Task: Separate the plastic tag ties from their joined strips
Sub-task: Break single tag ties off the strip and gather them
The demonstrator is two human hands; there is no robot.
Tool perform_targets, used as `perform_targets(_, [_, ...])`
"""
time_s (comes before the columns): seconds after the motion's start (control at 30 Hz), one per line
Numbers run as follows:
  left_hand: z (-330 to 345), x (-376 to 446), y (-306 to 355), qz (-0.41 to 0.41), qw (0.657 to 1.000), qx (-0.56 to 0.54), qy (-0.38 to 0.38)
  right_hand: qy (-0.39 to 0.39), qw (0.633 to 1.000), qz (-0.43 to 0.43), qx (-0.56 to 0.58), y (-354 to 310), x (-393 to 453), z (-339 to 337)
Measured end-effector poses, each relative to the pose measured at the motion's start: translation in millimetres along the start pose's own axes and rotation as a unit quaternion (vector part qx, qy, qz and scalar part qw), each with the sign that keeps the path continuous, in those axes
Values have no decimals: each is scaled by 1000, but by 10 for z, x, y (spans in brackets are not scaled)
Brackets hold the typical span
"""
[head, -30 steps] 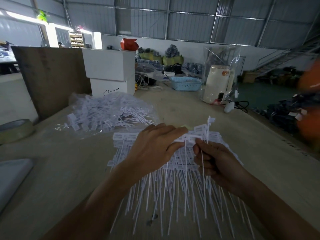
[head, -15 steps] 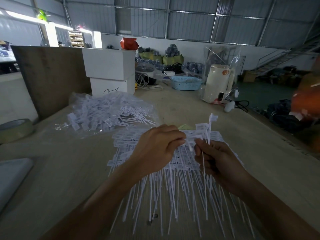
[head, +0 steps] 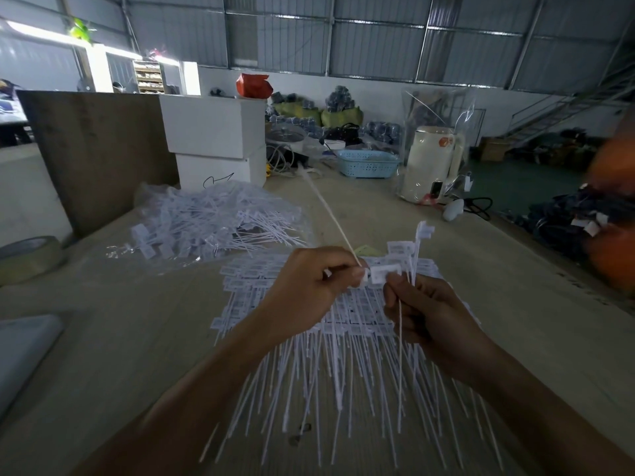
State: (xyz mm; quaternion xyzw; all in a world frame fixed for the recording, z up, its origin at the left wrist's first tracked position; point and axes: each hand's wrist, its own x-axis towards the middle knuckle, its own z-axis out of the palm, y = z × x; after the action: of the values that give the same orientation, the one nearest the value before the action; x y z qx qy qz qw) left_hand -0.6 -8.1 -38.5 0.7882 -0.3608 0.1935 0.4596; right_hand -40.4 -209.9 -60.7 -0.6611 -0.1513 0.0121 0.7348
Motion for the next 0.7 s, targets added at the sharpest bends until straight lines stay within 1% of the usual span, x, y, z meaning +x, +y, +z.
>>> perform_targets(0.1, [3,-3,-20,-9,1000,-1,8,10,1000,13,5,-4,2,32])
perform_targets(0.17, [11,-7,-25,-1,1000,7,5,17,1000,24,3,9,12,46])
perform_targets(0.3, [19,-14,-37,40,996,81,-28,33,999,31,7,37,40,52])
perform_targets(0.47, [-7,-27,-44,55,985,160,-44,2,999,34,-4,62,28,19])
perform_targets(0.6, [-57,-43,-47,72,972,214,-66,-16,997,75,-13,72,37,-3])
perform_targets(0.7, [-41,-51,-38,72,971,223,-43,-17,996,87,29,71,51,-8])
